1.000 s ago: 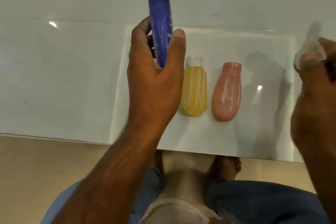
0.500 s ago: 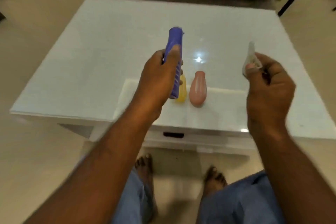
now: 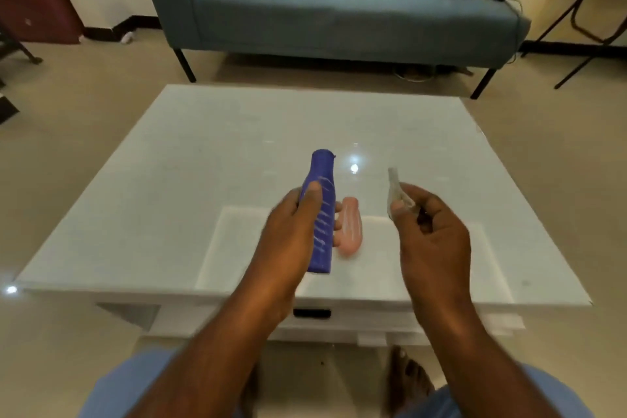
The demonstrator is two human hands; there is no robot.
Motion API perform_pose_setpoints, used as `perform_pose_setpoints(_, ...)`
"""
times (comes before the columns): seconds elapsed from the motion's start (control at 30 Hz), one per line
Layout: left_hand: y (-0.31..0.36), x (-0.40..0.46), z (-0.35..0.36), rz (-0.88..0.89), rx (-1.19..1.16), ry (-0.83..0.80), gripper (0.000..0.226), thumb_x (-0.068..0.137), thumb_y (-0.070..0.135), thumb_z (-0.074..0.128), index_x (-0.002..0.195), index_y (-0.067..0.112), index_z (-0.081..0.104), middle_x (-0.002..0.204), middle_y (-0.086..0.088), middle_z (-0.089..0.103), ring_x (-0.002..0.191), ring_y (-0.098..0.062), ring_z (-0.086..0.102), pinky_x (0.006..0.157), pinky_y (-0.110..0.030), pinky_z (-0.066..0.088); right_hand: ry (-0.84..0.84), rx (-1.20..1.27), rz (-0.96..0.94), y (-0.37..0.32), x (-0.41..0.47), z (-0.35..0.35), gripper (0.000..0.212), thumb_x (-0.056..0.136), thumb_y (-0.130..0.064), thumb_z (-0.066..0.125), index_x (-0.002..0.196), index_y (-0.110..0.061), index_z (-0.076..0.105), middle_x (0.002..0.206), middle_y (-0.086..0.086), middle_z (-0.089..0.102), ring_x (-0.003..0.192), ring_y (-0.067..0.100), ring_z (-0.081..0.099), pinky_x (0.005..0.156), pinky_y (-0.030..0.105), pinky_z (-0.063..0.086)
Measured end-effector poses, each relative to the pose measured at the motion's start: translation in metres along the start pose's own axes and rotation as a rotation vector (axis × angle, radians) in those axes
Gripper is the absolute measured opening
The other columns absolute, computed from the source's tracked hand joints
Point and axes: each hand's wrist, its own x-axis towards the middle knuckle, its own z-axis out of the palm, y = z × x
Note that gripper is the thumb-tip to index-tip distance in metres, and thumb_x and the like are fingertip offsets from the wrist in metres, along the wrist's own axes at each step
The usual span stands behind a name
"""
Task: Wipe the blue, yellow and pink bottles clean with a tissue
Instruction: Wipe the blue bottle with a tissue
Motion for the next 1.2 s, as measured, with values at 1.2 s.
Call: perform_pose_setpoints(1.2,0.01,0.047,-0.022,-0.206,-0.35,-0.117,0.043,0.103,0.035,0.037,0.089,0.012,0.071,0.075,-0.004,0.075,0.058,-0.019,0.071,0.055,-0.025,0.059,-0.209,-0.245,-0.279,0.008,0.04,0.037,0.023,0.102,-0.019,0.067,0.123,-0.029,0.07,0.119,-0.007,0.071,0.106,0.003,0.068,0.083,0.006,0.054)
